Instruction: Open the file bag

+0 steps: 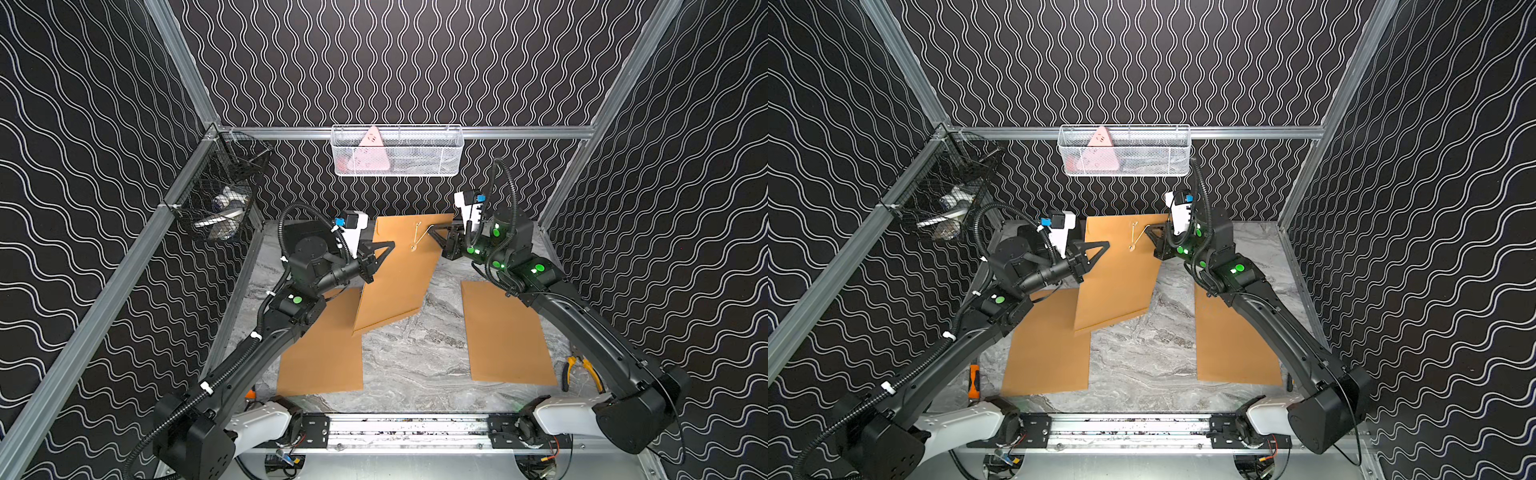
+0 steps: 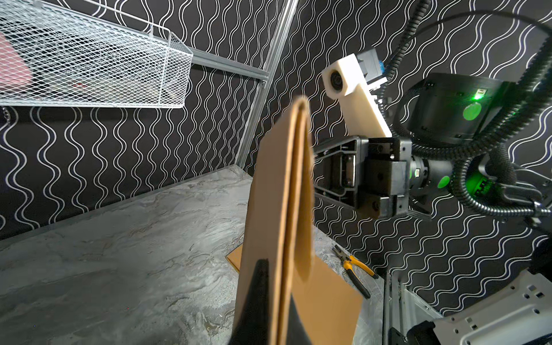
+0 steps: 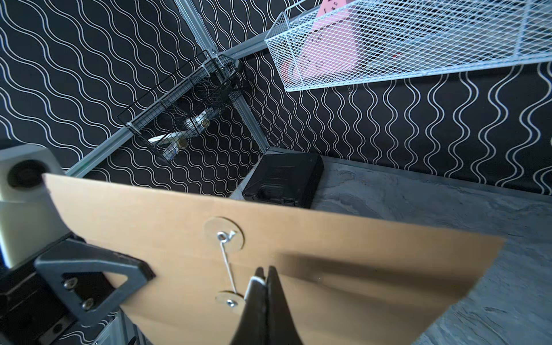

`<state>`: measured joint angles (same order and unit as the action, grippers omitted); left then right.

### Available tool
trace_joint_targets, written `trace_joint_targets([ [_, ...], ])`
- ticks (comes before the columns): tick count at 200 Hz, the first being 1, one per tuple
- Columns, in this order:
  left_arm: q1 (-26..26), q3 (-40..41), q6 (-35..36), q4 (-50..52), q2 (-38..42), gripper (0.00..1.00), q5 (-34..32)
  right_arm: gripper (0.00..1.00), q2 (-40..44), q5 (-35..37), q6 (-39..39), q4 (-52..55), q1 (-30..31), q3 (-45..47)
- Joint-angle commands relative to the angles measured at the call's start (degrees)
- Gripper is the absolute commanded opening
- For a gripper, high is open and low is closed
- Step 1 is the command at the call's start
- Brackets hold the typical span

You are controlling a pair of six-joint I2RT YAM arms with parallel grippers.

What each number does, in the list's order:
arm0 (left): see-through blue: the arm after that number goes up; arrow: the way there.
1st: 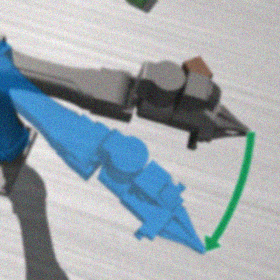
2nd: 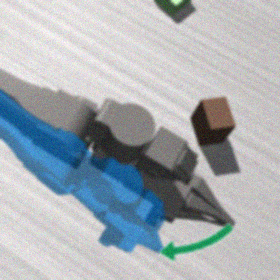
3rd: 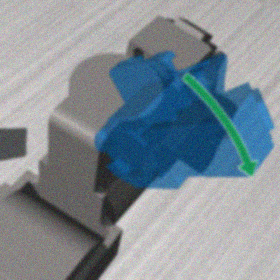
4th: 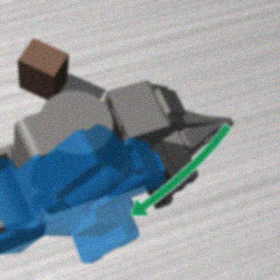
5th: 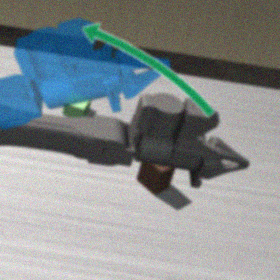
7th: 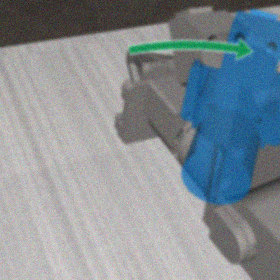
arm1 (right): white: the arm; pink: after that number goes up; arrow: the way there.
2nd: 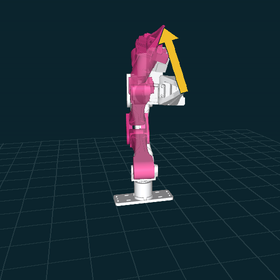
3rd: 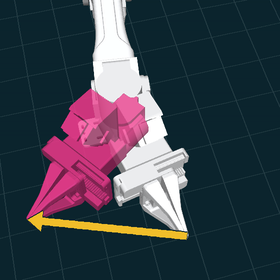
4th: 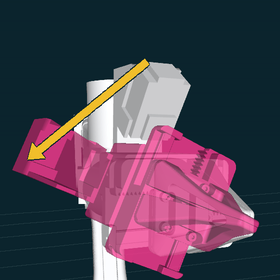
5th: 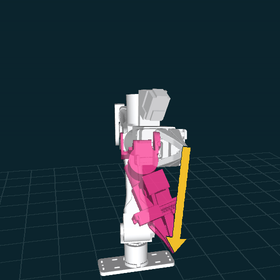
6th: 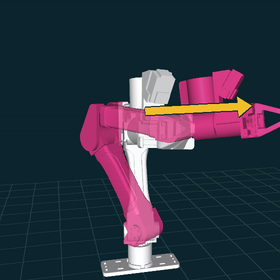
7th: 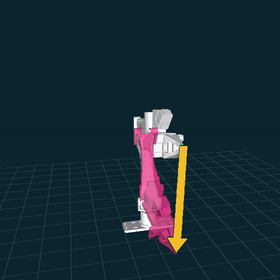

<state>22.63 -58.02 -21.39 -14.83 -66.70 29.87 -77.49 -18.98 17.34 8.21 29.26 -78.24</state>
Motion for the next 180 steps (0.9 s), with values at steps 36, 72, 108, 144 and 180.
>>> trace_joint_targets([
  [36, -0.03, 1.58, -1.87, -4.57, -0.55, 0.0, 1.07, 0.0, -2.16, -3.38, 0.15, 0.05, 0.93, -3.34],
  [72, 0.02, 2.08, -2.07, -4.85, -0.69, 0.0, 0.72, 0.0, -3.82, -4.72, 0.25, 0.06, 2.02, -5.29],
  [108, -0.04, 2.03, -2.42, -5.26, -0.81, 0.0, 0.46, 0.0, -5.16, -5.19, -0.2, 0.75, 3.91, -7.13],
  [144, -0.02, 2.12, -2.98, -6.06, -0.99, 0.0, 0.02, 0.0, -5.74, -5.21, -0.38, 0.94, 5.32, -7.81],
  [180, -0.04, 1.67, -3.66, -5.62, -0.96, 0.0, -1.89, 0.0, -5.91, -4.97, -0.86, 1.78, 6.53, -7.99],
])
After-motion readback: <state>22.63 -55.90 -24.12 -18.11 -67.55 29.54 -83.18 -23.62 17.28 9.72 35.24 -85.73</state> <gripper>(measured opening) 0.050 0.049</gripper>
